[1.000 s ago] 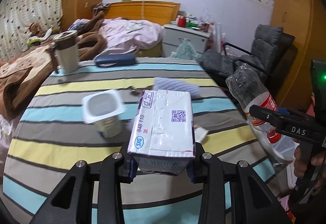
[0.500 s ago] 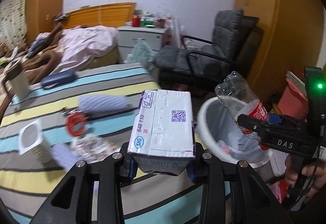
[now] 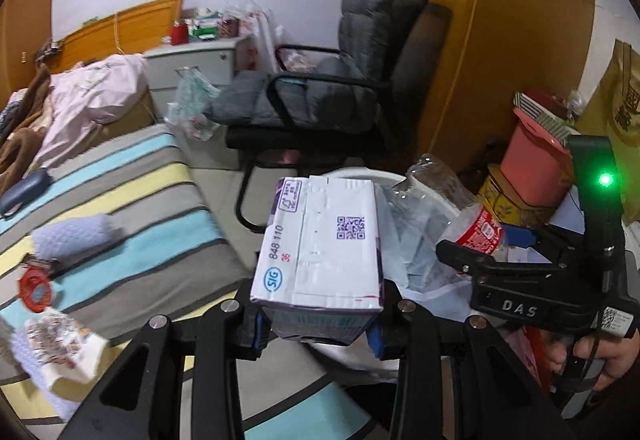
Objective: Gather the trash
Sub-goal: 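Carry carton and bottle over the wastebasket and open both tools to drop them, then move both tools back over the table toward the remaining trash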
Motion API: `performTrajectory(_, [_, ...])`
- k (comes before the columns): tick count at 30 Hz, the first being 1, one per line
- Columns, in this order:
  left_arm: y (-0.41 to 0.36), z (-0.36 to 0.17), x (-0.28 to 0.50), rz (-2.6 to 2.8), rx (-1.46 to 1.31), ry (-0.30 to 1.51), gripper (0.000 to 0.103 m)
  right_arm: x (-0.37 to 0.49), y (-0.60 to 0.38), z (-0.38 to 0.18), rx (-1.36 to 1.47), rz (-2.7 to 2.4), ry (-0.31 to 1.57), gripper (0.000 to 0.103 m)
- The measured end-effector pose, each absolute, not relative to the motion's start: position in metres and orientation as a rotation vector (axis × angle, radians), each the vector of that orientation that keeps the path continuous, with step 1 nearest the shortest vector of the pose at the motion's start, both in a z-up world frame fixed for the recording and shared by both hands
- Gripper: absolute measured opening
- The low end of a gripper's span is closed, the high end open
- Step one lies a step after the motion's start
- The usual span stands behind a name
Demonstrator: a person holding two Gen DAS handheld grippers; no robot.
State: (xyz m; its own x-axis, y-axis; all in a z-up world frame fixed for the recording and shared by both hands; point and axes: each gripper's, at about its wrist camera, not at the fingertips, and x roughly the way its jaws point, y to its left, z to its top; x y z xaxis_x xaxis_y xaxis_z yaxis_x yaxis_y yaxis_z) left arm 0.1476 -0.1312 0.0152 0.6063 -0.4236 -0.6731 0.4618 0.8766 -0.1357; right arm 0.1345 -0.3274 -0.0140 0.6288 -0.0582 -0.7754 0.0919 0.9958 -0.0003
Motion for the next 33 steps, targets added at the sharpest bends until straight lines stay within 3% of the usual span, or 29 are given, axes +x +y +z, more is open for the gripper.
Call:
performTrajectory(12, [-0.164,0.001,0.156,-0.542,0.096,0.813,0.042,0.144,-0.342,-0.022,-0.013,-0.089,0.916,0.076])
performTrajectory(14, [-0.163,0.003,0.156,-0.537,0.098,0.801,0.058,0.145,-0.344,-0.022,-0.008,-0.08,0.911,0.076])
performTrajectory(15, [-0.162,0.004,0.155,-0.538,0.093,0.798,0.06,0.146,-0.344,-0.023,-0.009,-0.078,0.908,0.076])
performTrajectory(33, [-0.109,0.027,0.141,-0.437,0.031,0.726,0.063,0.131,-0.324,0.0,0.026,-0.074,0.808,0.076])
